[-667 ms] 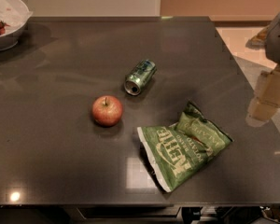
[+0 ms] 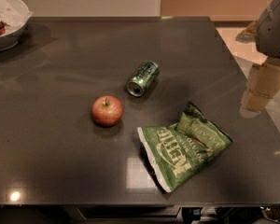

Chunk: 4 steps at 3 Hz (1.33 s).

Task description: Place green can upright

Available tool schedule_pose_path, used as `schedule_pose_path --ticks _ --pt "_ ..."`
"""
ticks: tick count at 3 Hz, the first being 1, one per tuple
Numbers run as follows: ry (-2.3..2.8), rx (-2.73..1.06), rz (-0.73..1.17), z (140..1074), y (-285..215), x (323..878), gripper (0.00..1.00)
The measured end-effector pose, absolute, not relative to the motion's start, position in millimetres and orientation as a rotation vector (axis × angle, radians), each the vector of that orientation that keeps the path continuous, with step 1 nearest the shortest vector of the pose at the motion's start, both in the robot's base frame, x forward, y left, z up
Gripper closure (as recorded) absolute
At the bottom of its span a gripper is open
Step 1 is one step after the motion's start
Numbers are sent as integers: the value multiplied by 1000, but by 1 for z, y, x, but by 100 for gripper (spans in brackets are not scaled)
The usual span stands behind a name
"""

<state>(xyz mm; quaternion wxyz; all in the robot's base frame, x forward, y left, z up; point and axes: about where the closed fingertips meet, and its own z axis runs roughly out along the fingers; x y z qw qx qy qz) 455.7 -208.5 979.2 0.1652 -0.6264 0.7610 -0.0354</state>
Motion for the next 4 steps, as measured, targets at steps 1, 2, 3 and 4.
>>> schedule_pose_path --ticks 1,2,3,4 --pt "2058 -1861 -98 980 -191 487 0" --pt "1932 -1940 -89 977 -170 515 0" --pt "1797 -2037 -77 972 -144 542 0" --pt "1662 -2150 -59 961 -115 570 0"
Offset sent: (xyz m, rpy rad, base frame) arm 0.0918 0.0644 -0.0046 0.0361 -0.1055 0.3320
